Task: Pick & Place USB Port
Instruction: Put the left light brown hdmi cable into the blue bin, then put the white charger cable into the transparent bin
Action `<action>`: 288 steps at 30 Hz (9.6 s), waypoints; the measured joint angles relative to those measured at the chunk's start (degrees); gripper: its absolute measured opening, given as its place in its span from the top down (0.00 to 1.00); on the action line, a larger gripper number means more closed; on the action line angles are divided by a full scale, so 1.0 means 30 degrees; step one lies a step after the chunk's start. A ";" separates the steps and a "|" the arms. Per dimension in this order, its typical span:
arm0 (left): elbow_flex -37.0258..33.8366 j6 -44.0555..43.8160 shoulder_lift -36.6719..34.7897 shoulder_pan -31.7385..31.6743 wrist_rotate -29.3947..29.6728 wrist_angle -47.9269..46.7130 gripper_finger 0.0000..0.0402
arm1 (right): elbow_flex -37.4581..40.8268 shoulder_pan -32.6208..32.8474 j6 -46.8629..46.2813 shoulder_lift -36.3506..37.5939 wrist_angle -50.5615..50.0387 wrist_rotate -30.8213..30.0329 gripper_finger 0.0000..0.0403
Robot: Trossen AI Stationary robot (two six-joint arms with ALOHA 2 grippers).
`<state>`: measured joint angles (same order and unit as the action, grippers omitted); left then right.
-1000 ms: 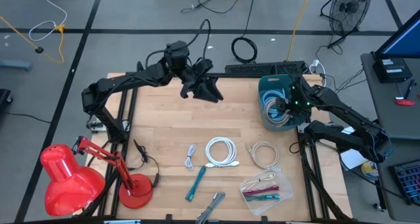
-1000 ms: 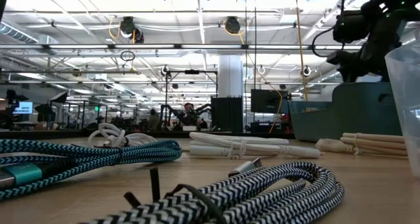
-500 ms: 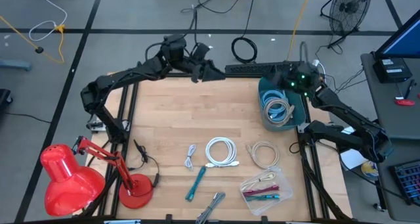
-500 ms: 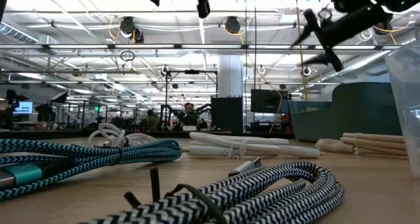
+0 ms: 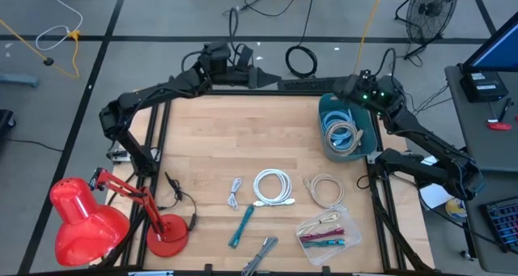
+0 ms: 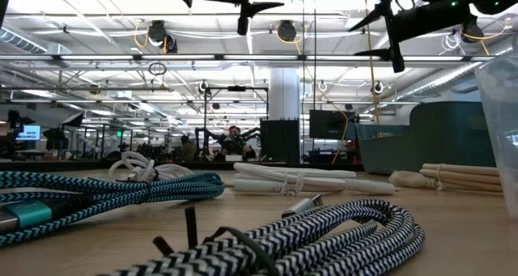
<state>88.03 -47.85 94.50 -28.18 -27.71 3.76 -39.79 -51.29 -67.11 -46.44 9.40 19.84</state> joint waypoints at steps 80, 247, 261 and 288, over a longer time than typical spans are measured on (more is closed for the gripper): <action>0.0000 0.0698 0.0000 0.2449 0.1743 -0.1783 0.58 | -0.1071 0.1421 2.5861 -0.3791 -1.7714 -0.7112 0.47; 0.0006 1.1733 -0.0015 0.3596 -0.6435 -2.0748 0.58 | -0.6494 1.3624 0.9910 -0.4459 -0.6826 0.1363 0.48; -0.5751 -0.1917 0.0000 1.0538 0.5933 -1.6370 0.58 | -0.5501 1.6595 0.8584 -0.4197 -0.6275 0.1419 0.48; -0.5805 -1.7237 0.1497 1.6696 1.0763 -1.6207 0.58 | -0.5493 2.3226 0.9693 -0.1088 -1.0530 -0.4050 0.48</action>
<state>70.61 -99.56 98.99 21.91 4.58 -44.86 -56.27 18.39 -38.03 -49.70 -22.19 7.69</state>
